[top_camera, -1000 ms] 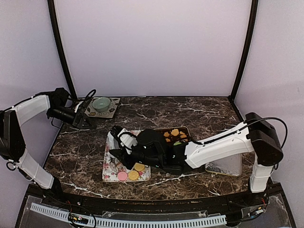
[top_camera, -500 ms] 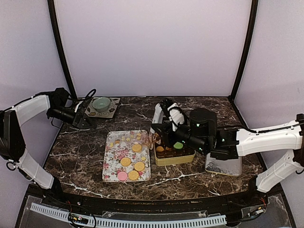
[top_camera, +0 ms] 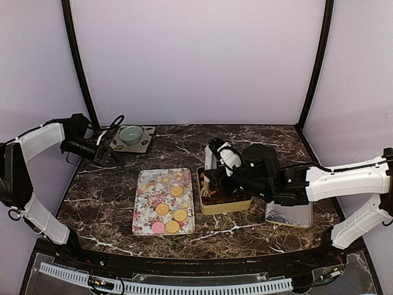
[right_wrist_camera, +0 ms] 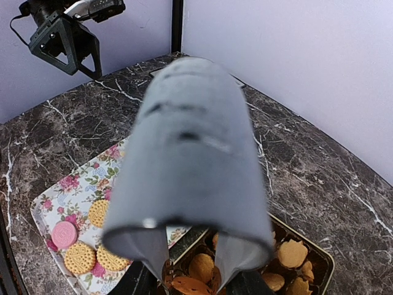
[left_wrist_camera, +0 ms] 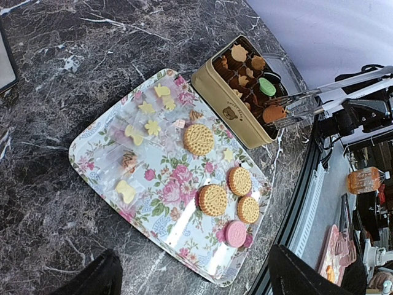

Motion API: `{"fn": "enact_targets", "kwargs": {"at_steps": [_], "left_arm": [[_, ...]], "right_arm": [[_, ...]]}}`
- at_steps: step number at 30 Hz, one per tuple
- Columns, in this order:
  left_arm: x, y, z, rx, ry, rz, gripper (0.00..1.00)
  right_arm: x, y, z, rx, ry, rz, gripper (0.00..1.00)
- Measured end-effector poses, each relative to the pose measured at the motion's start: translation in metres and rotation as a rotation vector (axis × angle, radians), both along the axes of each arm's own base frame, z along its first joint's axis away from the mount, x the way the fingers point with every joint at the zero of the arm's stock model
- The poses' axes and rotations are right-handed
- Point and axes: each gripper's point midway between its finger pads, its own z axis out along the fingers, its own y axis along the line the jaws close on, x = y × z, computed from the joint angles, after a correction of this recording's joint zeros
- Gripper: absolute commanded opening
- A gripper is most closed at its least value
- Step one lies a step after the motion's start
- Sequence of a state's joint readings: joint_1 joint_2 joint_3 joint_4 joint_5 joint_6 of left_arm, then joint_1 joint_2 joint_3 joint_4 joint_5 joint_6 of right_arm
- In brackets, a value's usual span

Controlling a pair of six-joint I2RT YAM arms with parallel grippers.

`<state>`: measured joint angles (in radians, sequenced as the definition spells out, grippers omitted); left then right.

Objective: Pack the cookies
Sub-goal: Place the fake cookies in the empty pocket of the box.

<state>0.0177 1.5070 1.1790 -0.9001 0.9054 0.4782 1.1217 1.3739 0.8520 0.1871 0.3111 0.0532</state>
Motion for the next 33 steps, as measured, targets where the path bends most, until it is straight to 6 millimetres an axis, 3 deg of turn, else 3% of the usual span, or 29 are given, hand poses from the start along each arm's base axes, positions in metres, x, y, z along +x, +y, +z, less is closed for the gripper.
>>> {"fn": "enact_targets", "kwargs": {"at_steps": [9, 16, 33], "left_arm": [[-0.0001, 0.0, 0.0, 0.0, 0.001, 0.0, 0.85], [-0.0001, 0.0, 0.0, 0.0, 0.001, 0.0, 0.85], [-0.0001, 0.0, 0.0, 0.0, 0.001, 0.001, 0.85]], "right_arm": [[0.0017, -0.0003, -0.0055, -0.018, 0.009, 0.01, 0.23], [0.0033, 0.0015, -0.0054, -0.028, 0.014, 0.016, 0.4], [0.0047, -0.0005, -0.0051, -0.026, 0.024, 0.017, 0.38]]}}
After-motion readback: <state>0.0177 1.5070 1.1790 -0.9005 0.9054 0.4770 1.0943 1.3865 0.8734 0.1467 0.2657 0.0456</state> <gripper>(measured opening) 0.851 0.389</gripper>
